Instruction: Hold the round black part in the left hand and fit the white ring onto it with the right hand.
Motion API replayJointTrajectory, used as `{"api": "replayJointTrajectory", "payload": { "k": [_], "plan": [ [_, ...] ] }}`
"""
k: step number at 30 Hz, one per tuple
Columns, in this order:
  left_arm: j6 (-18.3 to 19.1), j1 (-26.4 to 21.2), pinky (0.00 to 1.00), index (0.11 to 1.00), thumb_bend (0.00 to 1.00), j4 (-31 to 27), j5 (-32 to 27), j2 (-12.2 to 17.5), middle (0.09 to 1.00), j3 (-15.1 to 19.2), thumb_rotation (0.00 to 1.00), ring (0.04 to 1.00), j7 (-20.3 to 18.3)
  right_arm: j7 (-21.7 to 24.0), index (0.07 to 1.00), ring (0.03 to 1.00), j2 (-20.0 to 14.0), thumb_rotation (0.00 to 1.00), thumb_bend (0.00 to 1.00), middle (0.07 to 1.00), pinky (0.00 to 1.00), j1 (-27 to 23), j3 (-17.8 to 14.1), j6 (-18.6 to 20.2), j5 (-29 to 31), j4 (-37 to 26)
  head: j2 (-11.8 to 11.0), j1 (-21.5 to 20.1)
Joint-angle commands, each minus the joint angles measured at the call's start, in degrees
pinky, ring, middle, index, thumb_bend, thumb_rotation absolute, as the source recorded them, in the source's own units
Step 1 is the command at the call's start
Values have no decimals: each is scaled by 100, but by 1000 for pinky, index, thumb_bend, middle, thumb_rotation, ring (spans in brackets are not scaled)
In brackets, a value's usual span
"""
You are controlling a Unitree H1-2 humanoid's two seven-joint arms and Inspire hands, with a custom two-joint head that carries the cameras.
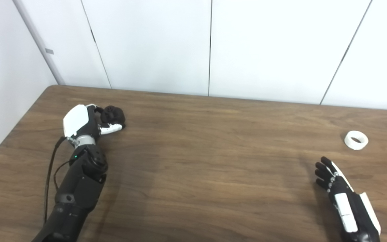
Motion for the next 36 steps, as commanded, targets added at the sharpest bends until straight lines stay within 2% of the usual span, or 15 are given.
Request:
{"api": "replayJointTrajectory", "payload": {
  "k": [1, 3, 4, 5, 7, 16, 21, 24, 27, 31, 36],
  "plan": [
    [-221, -221, 946, 639, 796, -76, -60, 147, 803, 96, 123, 869, 150, 39, 929, 905, -65, 979, 656, 912, 883, 31, -9, -25, 13, -103, 8, 6],
    [-335, -207, 946, 609, 778, -103, -165, 113, 797, 156, 79, 865, 226, 44, 927, 902, -60, 976, 655, 908, 880, 24, -15, -23, 39, -107, 8, 6],
    [-424, -203, 956, 551, 654, -103, -239, 82, 795, 212, 67, 868, 289, 44, 928, 904, -61, 973, 651, 908, 886, 20, -14, -22, 37, -105, 8, 6],
    [-542, -199, 964, 513, 576, -90, -303, 53, 788, 266, 56, 867, 364, 34, 928, 907, -64, 978, 655, 908, 890, 19, -12, -19, 9, -103, 8, 6],
    [-708, -196, 958, 492, 535, -54, -359, 24, 776, 322, 48, 860, 477, 30, 927, 908, -62, 986, 660, 909, 887, 20, -16, -3, 8, -100, 8, 6],
    [-854, -129, 883, 485, 519, -166, -367, -12, 754, 355, 42, 854, 601, 35, 924, 902, -43, 973, 646, 905, 880, 36, -15, -3, 66, -101, 3, -5],
    [-946, -47, 940, 485, 519, -290, -335, 5, 753, 291, 42, 847, 604, 36, 925, 899, -39, 975, 648, 907, 878, 28, -7, -33, 67, -89, 13, -53],
    [-974, 33, 932, 485, 519, -460, -309, -13, 745, 271, 42, 837, 602, 31, 926, 900, -16, 969, 647, 907, 886, 29, 4, 35, 69, -135, 25, -86],
    [-962, 180, 847, 485, 519, -785, -238, -49, 737, 193, 42, 823, 523, 12, 929, 908, -17, 982, 639, 911, 880, 22, 21, 35, -1, -148, 38, -105],
    [-775, 434, 834, 486, 520, -1448, -95, -138, 761, -17, 43, 851, 274, -15, 929, 910, 9, 982, 625, 914, 871, -3, 29, 4, -42, -144, 46, -124],
    [-560, 771, 794, 486, 519, -2386, 99, -349, 756, -313, 44, 841, -81, -65, 923, 900, 62, 975, 620, 907, 867, -59, 33, 134, -83, -227, 81, -214]
  ]
}}
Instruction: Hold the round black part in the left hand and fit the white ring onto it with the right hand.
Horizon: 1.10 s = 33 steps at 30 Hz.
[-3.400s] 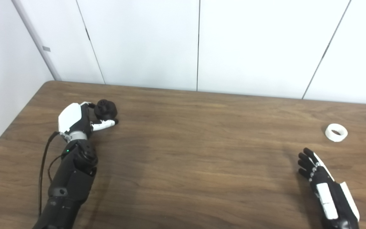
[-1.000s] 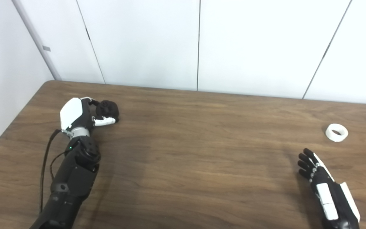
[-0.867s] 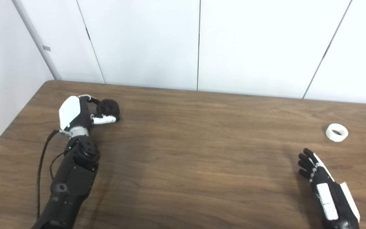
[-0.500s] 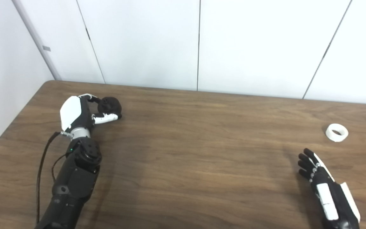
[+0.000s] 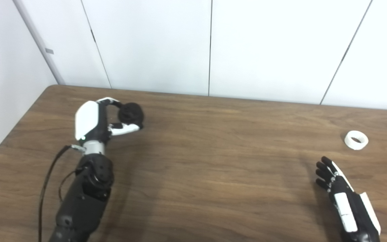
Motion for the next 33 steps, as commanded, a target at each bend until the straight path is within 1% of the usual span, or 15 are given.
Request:
{"api": "replayJointTrajectory", "payload": {
  "k": [1, 6, 10, 12, 13, 16, 19, 22, 24, 25, 29, 33],
  "plan": [
    [-2, -60, 787, 486, 519, -422, 194, 14, 756, -58, 44, 842, -71, -13, 925, 896, 32, 976, 616, 907, 865, -64, 21, 60, -29, -184, 2, 5],
    [105, 225, 802, 486, 519, -1048, 529, -219, 759, -415, 46, 846, -352, -35, 928, 893, 46, 979, 617, 906, 873, -130, -4, 137, -12, -249, 59, -114],
    [31, 416, 795, 486, 520, -1369, 646, -377, 762, -634, 48, 845, -562, -105, 922, 887, 74, 970, 663, 904, 873, -221, -88, 203, 23, -319, 111, -230],
    [20, 490, 802, 486, 519, -1510, 685, -451, 764, -729, 49, 846, -674, -128, 919, 883, 90, 977, 657, 901, 874, -266, -133, 284, 37, -385, 159, -335],
    [12, 514, 803, 485, 520, -1555, 717, -474, 760, -765, 50, 842, -719, -139, 915, 880, 102, 978, 644, 897, 874, -286, -145, 321, 34, -414, 181, -379],
    [-93, 633, 873, 485, 519, -1675, 765, -585, 759, -916, 49, 841, -846, -156, 917, 882, 121, 976, 622, 898, 870, -335, -178, 411, 19, -494, 238, -485],
    [-204, 816, 844, 486, 518, -1796, 928, -626, 760, -1190, 50, 843, -980, -170, 924, 885, 169, 976, 605, 903, 876, -373, -173, 542, -7, -629, 332, -665],
    [-351, 1013, 925, 485, 520, -1895, 1093, -704, 753, -1446, 48, 844, -1042, -202, 929, 887, 250, 967, 588, 908, 880, -412, -151, 685, -44, -766, 401, -784],
    [-491, 1139, 945, 485, 520, -1918, 1186, -718, 747, -1594, 48, 840, -1070, -216, 927, 890, 291, 971, 582, 910, 884, -433, -124, 746, -112, -833, 476, -916],
    [-541, 1184, 956, 485, 520, -1928, 1231, -719, 750, -1640, 49, 846, -1101, -220, 929, 897, 306, 979, 583, 913, 894, -439, -115, 767, -138, -855, 476, -916],
    [-786, 1407, 951, 484, 520, -1945, 1482, -750, 745, -1899, 50, 838, -1216, -247, 938, 914, 390, 998, 561, 919, 910, -475, -94, 915, -214, -1006, 550, -1015],
    [-911, 1556, 937, 485, 520, -1901, 1676, -788, 747, -2073, 52, 834, -1314, -254, 943, 921, 446, 1000, 540, 925, 932, -517, -101, 1080, -241, -1150, 633, -1098]
  ]
}}
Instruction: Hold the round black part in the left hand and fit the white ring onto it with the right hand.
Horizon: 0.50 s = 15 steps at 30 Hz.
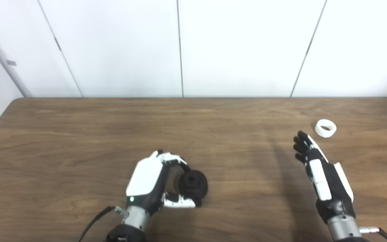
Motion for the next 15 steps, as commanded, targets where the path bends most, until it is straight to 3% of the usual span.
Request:
{"api": "replayJointTrajectory", "payload": {
  "k": [1, 15],
  "plan": [
    [-168, -28, 941, 485, 520, -156, 172, -40, 750, -54, 53, 838, -11, -56, 943, 920, 27, 1000, 535, 925, 935, -157, -4, 26, -30, -309, 9, -8],
    [-484, 325, 917, 486, 521, 213, 805, -192, 755, -374, 52, 835, 145, -66, 937, 907, 38, 1000, 544, 919, 894, -185, -60, 291, -63, -568, 178, -148]
  ]
}}
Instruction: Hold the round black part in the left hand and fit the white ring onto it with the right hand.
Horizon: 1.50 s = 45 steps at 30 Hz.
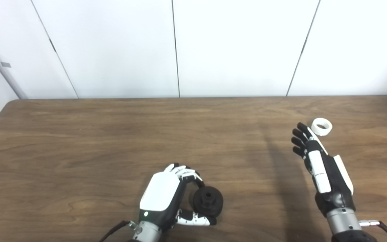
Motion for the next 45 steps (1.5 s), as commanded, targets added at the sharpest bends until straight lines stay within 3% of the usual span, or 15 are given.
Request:
{"api": "replayJointTrajectory", "payload": {
  "k": [1, 15, 24, 34, 36, 41, 45],
  "plan": [
    [-163, 52, 916, 485, 521, 105, 129, -5, 756, -39, 51, 835, 98, -53, 937, 906, -4, 1000, 549, 918, 894, -120, -21, -72, -8, -244, 28, -33],
    [-319, 321, 940, 485, 522, 197, 302, -5, 763, -213, 52, 854, 112, -65, 925, 921, -75, 979, 574, 918, 932, -186, -256, 187, 85, -422, 190, -374],
    [-406, 337, 948, 486, 522, 170, 268, 90, 768, -89, 52, 859, 36, -138, 921, 921, -158, 958, 577, 920, 928, -292, -527, 367, 89, -582, 202, -588],
    [-571, 382, 940, 485, 523, 238, 264, 176, 756, 1, 50, 849, 81, -107, 908, 919, -607, 946, 546, 919, 924, -703, -783, 457, 76, -496, 143, -970],
    [-615, 389, 934, 485, 523, 249, 261, 196, 755, 17, 50, 846, 112, -121, 902, 917, -863, 937, 550, 919, 903, -800, -728, 455, -277, -399, 111, -1071],
    [-696, 399, 924, 485, 523, 227, 256, 248, 750, 76, 51, 840, 136, -147, 855, 887, -1387, 838, 612, 896, 827, -1080, -594, 652, -1142, -99, 106, -1246],
    [-684, 412, 930, 485, 523, 188, 258, 271, 751, 162, 50, 841, 71, -68, 789, 907, -1574, 550, 689, 896, 886, -1393, -696, 895, -1138, 180, 86, -1405]
  ]
}}
